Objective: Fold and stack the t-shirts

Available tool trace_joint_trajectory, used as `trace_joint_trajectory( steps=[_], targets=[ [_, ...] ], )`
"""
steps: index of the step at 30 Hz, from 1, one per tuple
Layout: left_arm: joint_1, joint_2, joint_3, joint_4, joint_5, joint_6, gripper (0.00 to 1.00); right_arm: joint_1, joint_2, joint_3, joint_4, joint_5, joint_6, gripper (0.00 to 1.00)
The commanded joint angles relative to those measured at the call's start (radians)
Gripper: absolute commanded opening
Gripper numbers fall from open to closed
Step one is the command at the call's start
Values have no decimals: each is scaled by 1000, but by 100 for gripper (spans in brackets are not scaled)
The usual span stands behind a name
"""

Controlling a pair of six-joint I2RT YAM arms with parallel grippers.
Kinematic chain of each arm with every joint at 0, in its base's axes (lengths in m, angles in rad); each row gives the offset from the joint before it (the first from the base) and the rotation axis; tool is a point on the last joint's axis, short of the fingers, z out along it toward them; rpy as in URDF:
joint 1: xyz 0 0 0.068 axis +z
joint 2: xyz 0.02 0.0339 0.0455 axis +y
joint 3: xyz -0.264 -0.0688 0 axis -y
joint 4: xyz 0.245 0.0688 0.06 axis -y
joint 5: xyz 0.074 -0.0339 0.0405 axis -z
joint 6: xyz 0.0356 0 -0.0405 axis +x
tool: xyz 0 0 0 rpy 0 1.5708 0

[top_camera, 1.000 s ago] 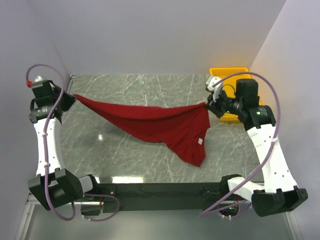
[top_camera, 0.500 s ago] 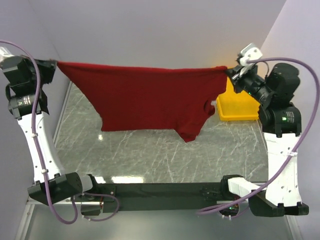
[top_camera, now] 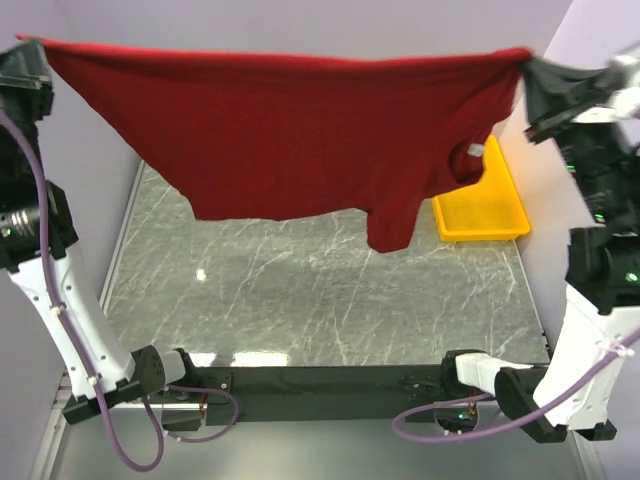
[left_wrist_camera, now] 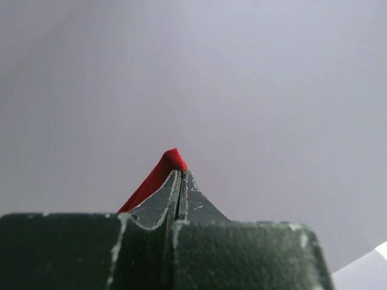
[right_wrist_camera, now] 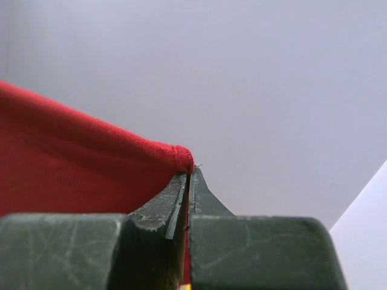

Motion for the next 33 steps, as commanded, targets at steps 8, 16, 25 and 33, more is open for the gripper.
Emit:
trace_joint_trajectory(
  steps=[8,16,25,33],
  targets=[
    [10,-105,107,103,-257,54,1,-14,58,300,86,37,163,0],
    [10,-122,-56,94,-207,35,1,-14,-78,-118,153,20,169,0],
    [-42,-180,-595,184,-93,93,0,-13,-161,-765,363,-49,176,0],
    [-123,-51,-1038,393,-117,190,1,15,45,-1122,595,-37,175,0]
  ],
)
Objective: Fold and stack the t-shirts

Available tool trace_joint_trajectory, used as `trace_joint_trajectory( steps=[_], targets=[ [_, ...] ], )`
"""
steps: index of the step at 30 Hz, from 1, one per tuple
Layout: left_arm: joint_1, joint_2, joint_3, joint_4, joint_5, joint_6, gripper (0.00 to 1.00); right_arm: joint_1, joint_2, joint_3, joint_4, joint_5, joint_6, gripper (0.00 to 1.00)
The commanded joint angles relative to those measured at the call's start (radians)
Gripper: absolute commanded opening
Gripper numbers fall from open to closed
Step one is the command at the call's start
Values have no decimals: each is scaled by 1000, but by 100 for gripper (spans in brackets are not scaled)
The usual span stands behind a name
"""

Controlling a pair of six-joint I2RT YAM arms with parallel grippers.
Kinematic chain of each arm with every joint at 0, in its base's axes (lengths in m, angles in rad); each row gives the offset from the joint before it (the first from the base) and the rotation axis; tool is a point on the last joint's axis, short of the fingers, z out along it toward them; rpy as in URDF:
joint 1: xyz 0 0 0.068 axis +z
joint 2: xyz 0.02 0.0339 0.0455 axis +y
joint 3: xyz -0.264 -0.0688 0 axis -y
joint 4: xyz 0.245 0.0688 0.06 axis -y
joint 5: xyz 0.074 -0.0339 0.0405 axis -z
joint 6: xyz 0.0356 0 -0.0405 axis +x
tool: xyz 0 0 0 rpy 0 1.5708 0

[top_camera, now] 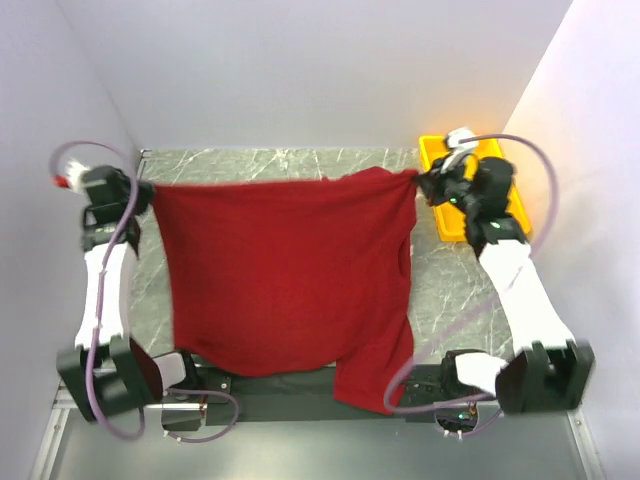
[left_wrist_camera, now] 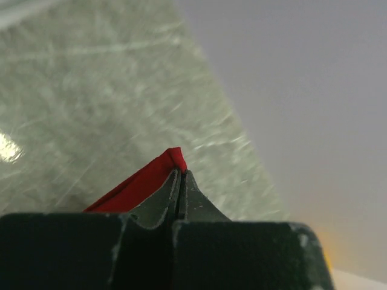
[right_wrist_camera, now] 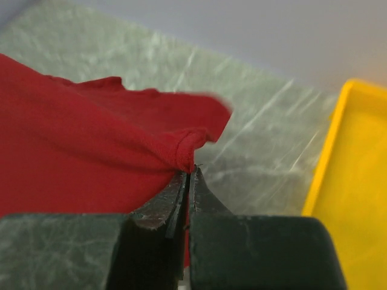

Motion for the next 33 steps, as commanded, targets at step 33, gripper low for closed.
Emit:
trace_joint_trajectory(
  steps=[33],
  targets=[
    [-134,1007,586,20,-181,21,0,153,1170,958,-234,564,17,0]
  ],
)
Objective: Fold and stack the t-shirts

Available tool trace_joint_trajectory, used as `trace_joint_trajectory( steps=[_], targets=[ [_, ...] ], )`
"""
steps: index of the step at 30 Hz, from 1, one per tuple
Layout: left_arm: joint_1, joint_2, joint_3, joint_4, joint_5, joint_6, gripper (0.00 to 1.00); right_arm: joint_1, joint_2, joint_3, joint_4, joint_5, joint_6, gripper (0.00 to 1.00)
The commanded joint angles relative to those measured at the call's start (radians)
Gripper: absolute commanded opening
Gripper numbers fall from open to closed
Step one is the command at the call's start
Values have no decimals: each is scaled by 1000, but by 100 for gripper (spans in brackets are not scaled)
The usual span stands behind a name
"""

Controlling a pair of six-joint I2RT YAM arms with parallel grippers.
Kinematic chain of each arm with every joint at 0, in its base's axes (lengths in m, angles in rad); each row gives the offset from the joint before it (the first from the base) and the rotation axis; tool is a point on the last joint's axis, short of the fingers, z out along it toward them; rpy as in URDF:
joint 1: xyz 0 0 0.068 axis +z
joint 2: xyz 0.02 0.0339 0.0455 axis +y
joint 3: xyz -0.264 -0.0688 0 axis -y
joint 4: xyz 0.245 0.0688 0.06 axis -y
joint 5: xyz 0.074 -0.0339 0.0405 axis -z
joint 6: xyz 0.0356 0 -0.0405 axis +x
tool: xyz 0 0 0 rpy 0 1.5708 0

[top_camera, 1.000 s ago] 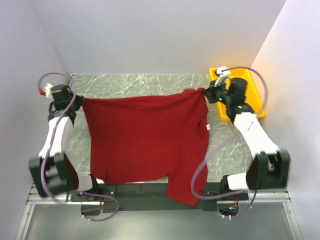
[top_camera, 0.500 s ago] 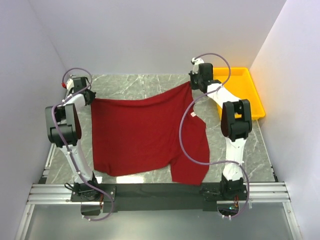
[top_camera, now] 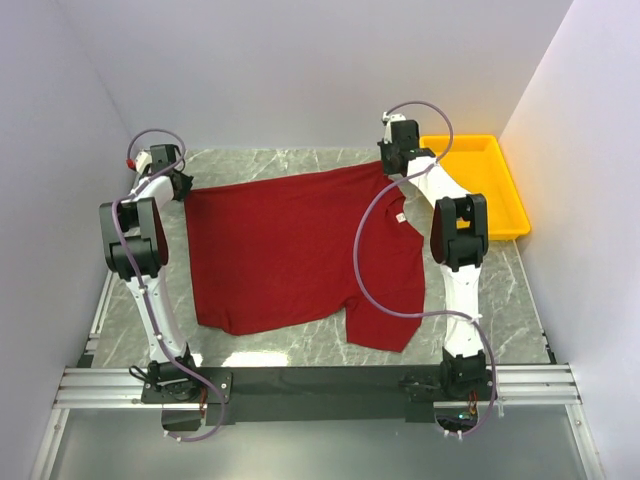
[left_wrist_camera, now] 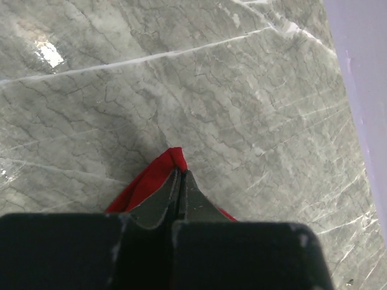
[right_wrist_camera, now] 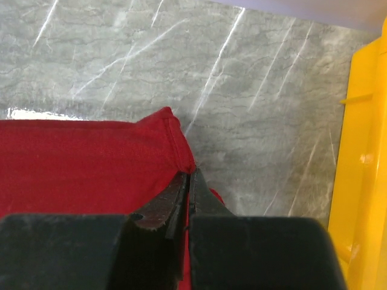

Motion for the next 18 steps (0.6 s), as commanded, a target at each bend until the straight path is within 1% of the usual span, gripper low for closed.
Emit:
trace_joint_trajectory(
  steps=[1,5,8,9,10,11,12,14,16,18],
  targets=[
    [1,-7,40,15,1,10,0,2,-22,17,13,24,-8,0],
    [0,-35,21,44,35,31,0,-2,-59,-15,32,-2,-8,0],
    [1,-84,-5,50,55,57,0,-14,-125,-96,65,-54,0,0],
    [0,-125,-18,58,61,76,0,-18,-177,-125,105,-72,-3,0],
    [0,-151,-60,76,66,85,0,-23,-206,-156,121,-118,-11,0],
    [1,-179,-84,88,74,94,0,-29,-237,-220,133,-144,-23,0],
    [3,-235,-133,94,77,111,0,-32,-298,-256,168,-170,-41,0],
    [6,-287,-182,104,92,128,0,-38,-378,-346,182,-258,-74,0],
    [11,-360,-262,105,101,146,0,-38,-421,-402,199,-287,-114,0],
    [18,-428,-345,105,115,160,0,-40,-453,-445,170,-324,-153,0]
  ],
)
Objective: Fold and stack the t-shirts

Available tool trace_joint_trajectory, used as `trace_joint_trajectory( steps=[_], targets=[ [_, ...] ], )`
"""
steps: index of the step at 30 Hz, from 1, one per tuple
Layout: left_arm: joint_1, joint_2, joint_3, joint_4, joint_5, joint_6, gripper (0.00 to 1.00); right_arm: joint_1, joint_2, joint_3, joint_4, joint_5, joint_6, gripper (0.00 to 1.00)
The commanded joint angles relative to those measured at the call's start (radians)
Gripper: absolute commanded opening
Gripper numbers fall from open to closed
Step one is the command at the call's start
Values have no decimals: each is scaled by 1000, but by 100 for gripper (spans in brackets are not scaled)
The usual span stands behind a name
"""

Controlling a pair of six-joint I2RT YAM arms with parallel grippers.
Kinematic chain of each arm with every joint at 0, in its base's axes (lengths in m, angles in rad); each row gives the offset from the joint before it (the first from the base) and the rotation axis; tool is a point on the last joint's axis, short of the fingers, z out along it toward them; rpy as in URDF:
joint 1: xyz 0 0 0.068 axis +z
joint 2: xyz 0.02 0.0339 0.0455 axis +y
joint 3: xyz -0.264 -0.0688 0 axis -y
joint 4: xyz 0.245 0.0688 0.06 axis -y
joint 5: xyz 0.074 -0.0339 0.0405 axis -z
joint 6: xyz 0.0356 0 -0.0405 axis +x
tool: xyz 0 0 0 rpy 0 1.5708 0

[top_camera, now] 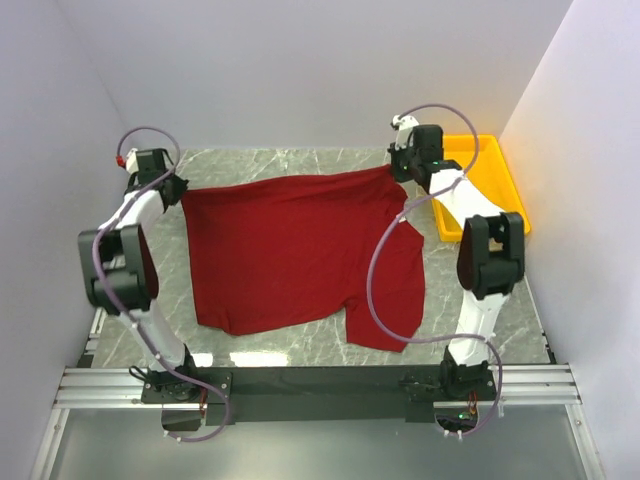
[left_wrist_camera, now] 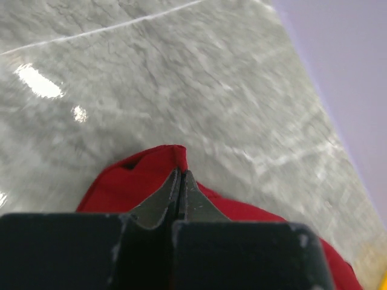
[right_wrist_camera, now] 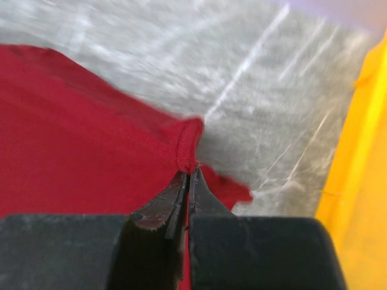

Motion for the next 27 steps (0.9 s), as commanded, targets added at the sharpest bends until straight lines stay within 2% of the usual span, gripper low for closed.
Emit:
trace_joint_trajectory(
  steps=[1,8,14,15,17,18,19,20,23,27],
  targets=[
    [18,-144,-110,48,36,58,0,-9,-107,-45,54,-99,-82,0],
    [24,-206,-269,10,97,87,0,-22,-59,-55,-96,-158,-153,0],
    [42,-158,-280,7,116,82,1,-28,-19,-42,-151,-134,-183,0],
    [44,-154,-274,2,120,84,1,-28,-19,-42,-156,-132,-188,7],
    [45,-143,-248,-10,134,89,10,-31,-27,-38,-179,-143,-214,24],
    [47,-147,-240,-18,139,93,27,-31,-36,-39,-185,-149,-225,42],
    [45,-157,-236,-29,143,99,37,-34,-51,-51,-188,-166,-236,50],
    [47,-192,-234,-32,142,108,50,-35,-91,-65,-185,-171,-268,62],
    [50,-280,-239,-84,127,127,67,-39,-187,-130,-202,-195,-344,70],
    [50,-402,-295,-176,130,104,69,-48,-301,-228,-292,-272,-450,71]
  ],
)
